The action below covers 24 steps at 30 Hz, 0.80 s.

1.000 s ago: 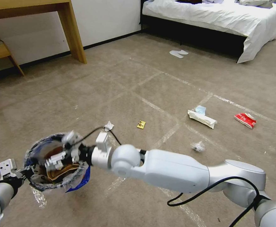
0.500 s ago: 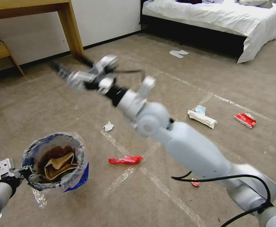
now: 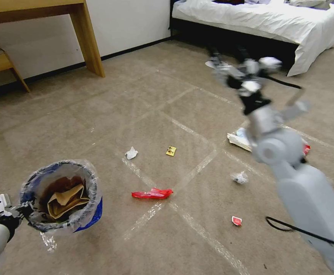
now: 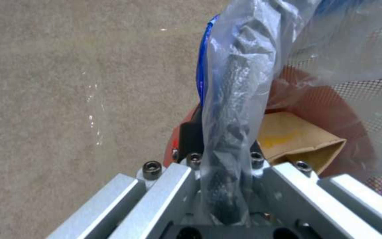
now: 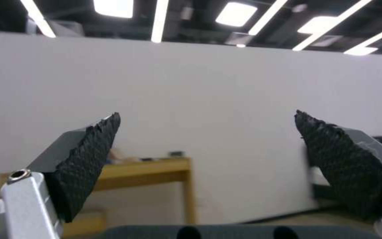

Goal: Pick up the trash bin and place the garbage on the floor into it.

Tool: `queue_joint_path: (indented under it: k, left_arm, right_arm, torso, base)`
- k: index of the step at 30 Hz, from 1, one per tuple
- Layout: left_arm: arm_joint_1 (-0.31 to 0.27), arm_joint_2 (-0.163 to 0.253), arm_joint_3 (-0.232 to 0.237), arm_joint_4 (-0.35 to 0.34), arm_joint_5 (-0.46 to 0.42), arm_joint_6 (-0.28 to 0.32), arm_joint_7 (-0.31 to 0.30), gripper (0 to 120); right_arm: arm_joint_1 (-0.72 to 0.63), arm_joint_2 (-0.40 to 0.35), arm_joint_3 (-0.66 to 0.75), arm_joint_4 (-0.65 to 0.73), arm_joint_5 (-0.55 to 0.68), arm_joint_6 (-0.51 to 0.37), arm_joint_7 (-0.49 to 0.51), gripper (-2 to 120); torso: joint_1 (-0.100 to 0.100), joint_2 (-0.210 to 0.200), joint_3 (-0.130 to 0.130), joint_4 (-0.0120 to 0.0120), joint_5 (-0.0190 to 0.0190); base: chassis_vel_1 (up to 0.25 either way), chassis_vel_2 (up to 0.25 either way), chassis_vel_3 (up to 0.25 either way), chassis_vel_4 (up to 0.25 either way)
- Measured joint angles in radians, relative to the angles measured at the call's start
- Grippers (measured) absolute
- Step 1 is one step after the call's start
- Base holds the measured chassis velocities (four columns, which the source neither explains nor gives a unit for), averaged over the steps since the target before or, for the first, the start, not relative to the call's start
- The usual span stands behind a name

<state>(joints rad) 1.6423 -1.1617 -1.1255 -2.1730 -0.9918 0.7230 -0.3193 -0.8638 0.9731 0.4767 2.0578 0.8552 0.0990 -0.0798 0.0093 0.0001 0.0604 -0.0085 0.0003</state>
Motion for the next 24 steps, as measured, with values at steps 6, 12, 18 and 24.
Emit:
queue_joint_path:
  k: [6, 12, 18, 24]
  left_arm:
    - [0.001, 0.001, 0.0, 0.007, 0.002, -0.001, 0.001, 0]
    - [-0.002, -0.001, 0.008, 0.01, 0.004, -0.002, 0.002, 0]
    - [0.002, -0.006, 0.009, 0.012, 0.008, -0.002, 0.004, 0]
    - [0.006, -0.008, 0.008, 0.009, 0.01, -0.003, 0.005, 0]
  right_arm:
    - [-0.219, 0.006, 0.154, 0.063, -0.026, -0.022, 0.071, 100]
    - [-0.328, 0.006, 0.184, 0.047, 0.026, -0.219, 0.289, 100]
    - [-0.354, 0.008, 0.144, -0.007, 0.129, -0.486, 0.55, 100]
    - [-0.385, 0.017, 0.034, -0.137, 0.21, -0.721, 0.748, 100]
  torso:
    - [0.0, 0.0, 0.0, 0.0002, -0.0004]
    - [0.0, 0.0, 0.0, 0.0002, -0.0003]
    - [0.0, 0.0, 0.0, 0.0004, -0.0004]
    - [0.0, 0.0, 0.0, 0.0004, -0.0001]
  base:
    - [0.0, 0.0, 0.0, 0.0]
    - [0.0, 0.0, 0.0, 0.0]
    - [0.0, 0.0, 0.0, 0.0]
    - [0.0, 0.0, 0.0, 0.0]
